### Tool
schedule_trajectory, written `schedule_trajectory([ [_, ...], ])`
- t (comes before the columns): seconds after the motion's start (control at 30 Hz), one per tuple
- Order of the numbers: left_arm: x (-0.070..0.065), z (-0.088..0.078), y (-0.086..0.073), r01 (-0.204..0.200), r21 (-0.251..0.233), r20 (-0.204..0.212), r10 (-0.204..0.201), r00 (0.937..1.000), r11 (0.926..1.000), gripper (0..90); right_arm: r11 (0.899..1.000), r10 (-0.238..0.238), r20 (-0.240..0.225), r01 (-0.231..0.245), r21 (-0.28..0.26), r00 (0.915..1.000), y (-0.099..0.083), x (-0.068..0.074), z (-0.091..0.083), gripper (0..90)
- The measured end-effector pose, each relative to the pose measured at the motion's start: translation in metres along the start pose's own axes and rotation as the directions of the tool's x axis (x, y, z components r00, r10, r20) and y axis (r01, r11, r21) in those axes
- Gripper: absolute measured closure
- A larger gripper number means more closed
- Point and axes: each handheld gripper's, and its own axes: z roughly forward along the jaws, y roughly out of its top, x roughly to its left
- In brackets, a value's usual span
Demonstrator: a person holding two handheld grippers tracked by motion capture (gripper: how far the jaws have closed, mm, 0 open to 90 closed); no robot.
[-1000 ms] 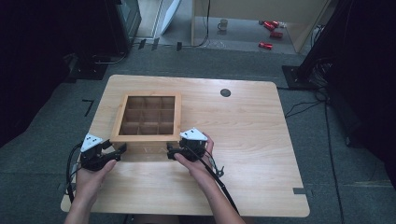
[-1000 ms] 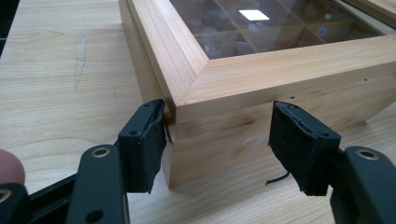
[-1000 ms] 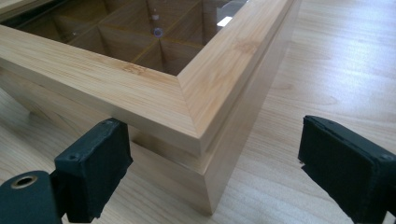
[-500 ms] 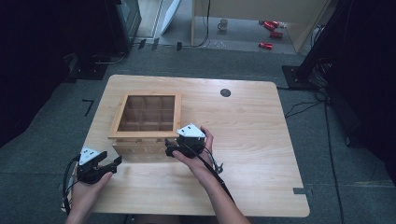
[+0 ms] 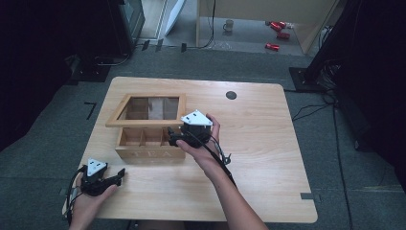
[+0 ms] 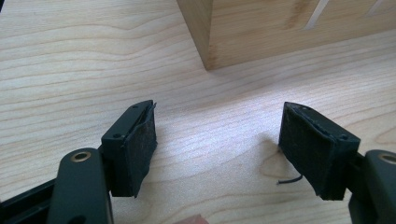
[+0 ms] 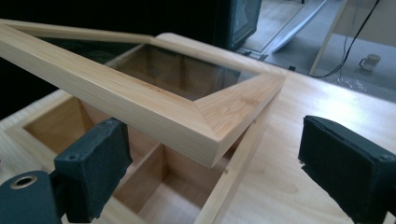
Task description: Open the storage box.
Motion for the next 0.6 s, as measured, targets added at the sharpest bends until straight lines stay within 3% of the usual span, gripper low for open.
schedule_trajectory([
  [0.2,0.002,0.0,0.0,0.02,-0.009,0.015,-0.02,0.9997,0.9998,28.5,1.0,0.015,-0.033,-0.015,-0.016,0.9993,0.016,-0.011,0.003,9.1],
  [0.33,0.002,0.0,0.0,0.01,-0.005,0.008,-0.01,0.9999,0.9999,29.7,1.0,-0.005,-0.031,0.004,-0.022,0.9995,0.028,-0.019,0.008,9.1],
  [0.47,0.004,-0.001,0.0,0.027,-0.011,0.024,-0.027,0.9993,0.9996,30.3,0.999,-0.027,-0.033,0.026,-0.03,0.9991,0.039,-0.025,0.012,10.9],
  [0.6,0.003,-0.001,0.0,0.025,-0.008,0.019,-0.025,0.9995,0.9997,30.3,0.998,0.0,-0.073,-0.005,-0.06,0.9973,0.049,-0.032,0.016,15.9],
])
